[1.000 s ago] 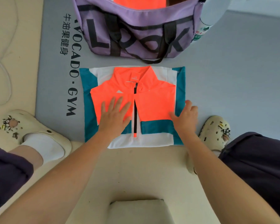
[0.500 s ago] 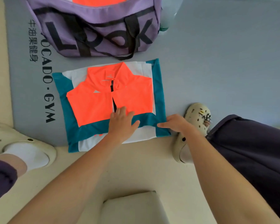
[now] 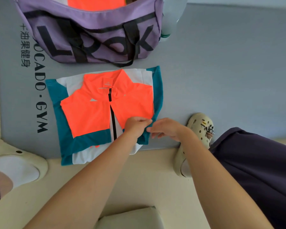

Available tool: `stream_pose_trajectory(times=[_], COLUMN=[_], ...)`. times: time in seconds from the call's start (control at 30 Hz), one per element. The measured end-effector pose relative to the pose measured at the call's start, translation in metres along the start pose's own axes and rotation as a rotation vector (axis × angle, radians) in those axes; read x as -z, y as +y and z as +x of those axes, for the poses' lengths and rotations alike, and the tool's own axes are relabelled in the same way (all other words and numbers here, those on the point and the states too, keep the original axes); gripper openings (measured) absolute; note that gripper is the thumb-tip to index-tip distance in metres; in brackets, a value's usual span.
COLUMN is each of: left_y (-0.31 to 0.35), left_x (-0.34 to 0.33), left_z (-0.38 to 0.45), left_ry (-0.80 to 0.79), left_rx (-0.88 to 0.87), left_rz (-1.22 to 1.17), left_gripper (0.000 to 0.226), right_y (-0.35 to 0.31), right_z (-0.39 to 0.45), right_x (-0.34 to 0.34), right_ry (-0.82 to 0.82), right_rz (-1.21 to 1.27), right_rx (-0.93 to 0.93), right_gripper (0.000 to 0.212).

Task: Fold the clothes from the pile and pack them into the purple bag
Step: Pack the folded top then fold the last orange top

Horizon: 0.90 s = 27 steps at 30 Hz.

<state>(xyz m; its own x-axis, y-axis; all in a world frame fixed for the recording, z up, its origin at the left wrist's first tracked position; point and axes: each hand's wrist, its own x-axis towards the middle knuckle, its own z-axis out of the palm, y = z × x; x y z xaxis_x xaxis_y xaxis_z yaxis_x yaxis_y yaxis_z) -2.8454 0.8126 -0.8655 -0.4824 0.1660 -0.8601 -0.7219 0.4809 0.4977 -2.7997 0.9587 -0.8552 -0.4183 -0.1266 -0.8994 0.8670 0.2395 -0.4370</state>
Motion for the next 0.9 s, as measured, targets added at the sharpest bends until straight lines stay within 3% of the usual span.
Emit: stream_pose_trajectory(times=[0.07,0.1,0.2,0.27,0.53,0.77,0.9], left_y=[-0.001,-0.002,-0.006,-0.011,-0.014,-0.024,-0.039], left_x=[0.002,0.003,0.004,0.003,0.002,0.052,0.107], left_z=[0.005,0.007,0.011,0.01,-0.005,-0.016,-0.031], left_ry=[-0.001,0.005,0.001,-0.015,-0.065,-0.081,-0.125], left_rx=[-0.013,-0.019,-0.022,-0.031,-0.111,-0.181,-0.067], left_rz=[0.004,0.003,-0.026,-0.038,-0.102,-0.03,-0.351], left_gripper=[0.01,0.012,0.014,0.016,0.009,0.018,0.018], right_y=[-0.005,-0.009,-0.021,-0.032,-0.068,-0.091,-0.133], right_z=[0.001,0.003,0.02,0.034,0.058,0.045,0.055], right_x=[0.012,0.017,0.028,0.03,0.025,0.012,-0.034], right_ry=[-0.019,0.053,0.481,0.628,0.62,0.49,0.337], right_rz=[0.074,0.101,0.131,0.16,0.152,0.233,0.213], right_rx=[-0.014,-0.02,0.011,0.049,0.082,0.174,0.254], right_gripper=[0.032,0.038,0.045,0.048,0.026,0.029,0.029])
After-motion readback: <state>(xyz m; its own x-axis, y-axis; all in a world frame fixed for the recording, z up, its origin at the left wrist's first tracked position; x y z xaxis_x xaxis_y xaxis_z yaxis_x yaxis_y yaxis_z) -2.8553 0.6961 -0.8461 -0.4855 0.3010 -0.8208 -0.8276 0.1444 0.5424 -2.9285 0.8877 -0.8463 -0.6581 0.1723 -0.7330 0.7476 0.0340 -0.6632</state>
